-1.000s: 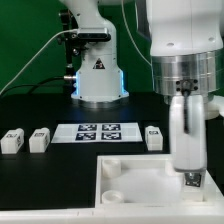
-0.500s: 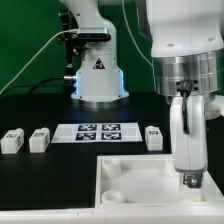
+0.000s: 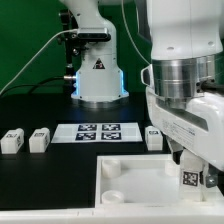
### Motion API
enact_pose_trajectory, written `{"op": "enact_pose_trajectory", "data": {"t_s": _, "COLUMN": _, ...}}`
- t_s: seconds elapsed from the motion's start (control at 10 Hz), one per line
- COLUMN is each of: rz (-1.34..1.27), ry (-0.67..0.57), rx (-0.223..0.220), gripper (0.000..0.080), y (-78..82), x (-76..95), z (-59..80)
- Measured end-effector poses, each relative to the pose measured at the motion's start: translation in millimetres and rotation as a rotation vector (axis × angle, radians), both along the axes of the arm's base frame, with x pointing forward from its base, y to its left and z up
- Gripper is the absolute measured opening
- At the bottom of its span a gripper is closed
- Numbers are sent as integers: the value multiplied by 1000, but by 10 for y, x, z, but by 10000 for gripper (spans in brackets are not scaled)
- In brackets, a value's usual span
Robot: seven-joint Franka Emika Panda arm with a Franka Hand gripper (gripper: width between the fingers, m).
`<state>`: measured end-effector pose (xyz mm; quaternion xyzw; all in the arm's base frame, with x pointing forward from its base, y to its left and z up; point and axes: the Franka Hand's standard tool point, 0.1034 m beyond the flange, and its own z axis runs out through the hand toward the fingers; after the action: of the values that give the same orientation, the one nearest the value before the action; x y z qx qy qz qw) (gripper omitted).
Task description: Assemble one leg
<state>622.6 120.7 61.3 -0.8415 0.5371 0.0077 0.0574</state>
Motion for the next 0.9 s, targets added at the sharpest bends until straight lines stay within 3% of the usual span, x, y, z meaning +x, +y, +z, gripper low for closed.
{"op": "enact_pose_trajectory", "data": {"t_s": 0.2, "rz": 271, "ry": -34, "rx": -14, "gripper": 649, "y": -12, "x": 31, "z": 23}}
{"op": "enact_pose_trajectory", "data": {"t_s": 0.3, "rz": 504, "ry": -63, "rx": -43, "gripper": 649, "y": -50, "x": 89, "z": 66}}
{"op": "enact_pose_trajectory", "data": {"t_s": 0.5, "rz": 641, "ry": -76, "rx": -63, "gripper": 649, "y": -73, "x": 103, "z": 73}}
{"op": "enact_pose_trajectory", "data": {"t_s": 0.7, "rz": 589, "ry": -71, "rx": -60, "gripper": 397, "y": -72, "x": 103, "z": 72}}
{"op": "enact_pose_trajectory", "data": {"t_s": 0.8, "rz": 548, "ry": -68, "rx": -57, "gripper": 397, "y": -75, "x": 103, "z": 72}}
{"op": "enact_pose_trajectory", "data": {"t_s": 0.9, "rz": 435, "ry": -57, "rx": -51, "gripper": 290, "y": -82, "x": 103, "z": 71}}
